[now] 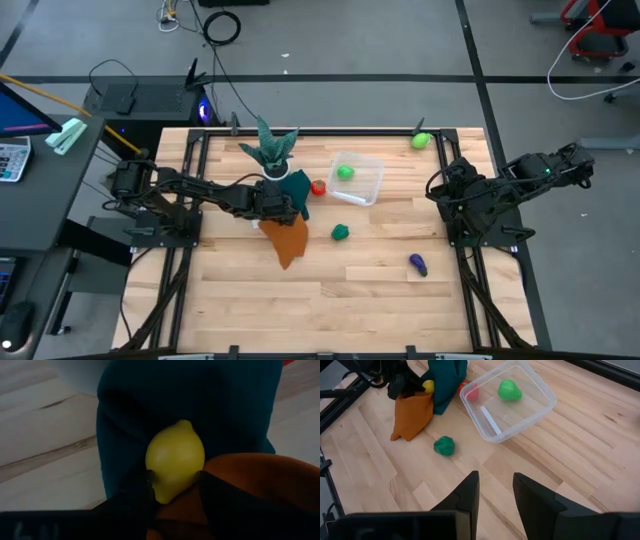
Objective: Pick and placing Produce into tupperware
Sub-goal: Put the yellow lemon into the transparent bin
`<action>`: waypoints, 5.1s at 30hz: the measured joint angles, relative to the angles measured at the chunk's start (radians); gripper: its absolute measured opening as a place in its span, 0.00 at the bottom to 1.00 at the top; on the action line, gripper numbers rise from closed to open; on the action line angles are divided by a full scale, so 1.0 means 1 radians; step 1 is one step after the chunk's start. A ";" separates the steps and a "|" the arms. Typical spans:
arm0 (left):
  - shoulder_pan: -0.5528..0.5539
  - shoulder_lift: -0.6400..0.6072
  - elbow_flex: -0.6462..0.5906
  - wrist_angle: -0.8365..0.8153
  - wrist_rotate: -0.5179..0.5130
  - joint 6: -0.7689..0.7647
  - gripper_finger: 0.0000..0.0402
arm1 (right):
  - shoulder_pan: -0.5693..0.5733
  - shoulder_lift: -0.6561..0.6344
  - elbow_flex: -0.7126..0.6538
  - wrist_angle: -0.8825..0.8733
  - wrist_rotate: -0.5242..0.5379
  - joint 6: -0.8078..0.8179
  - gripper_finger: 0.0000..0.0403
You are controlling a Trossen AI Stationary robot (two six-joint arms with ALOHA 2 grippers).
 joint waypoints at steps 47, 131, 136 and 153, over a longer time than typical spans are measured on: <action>0.000 0.093 0.000 0.090 -0.083 0.007 0.75 | 0.000 0.000 0.000 0.001 -0.007 0.017 0.21; -0.152 -0.035 0.352 0.305 -0.104 0.340 0.53 | 0.000 0.001 0.000 0.008 -0.015 0.004 0.21; -0.132 0.000 0.353 0.398 -0.056 0.350 0.55 | 0.000 0.001 0.000 0.008 -0.015 -0.002 0.21; -0.076 0.172 0.372 0.709 -0.030 0.491 0.53 | 0.000 0.001 0.000 0.008 -0.036 -0.009 0.21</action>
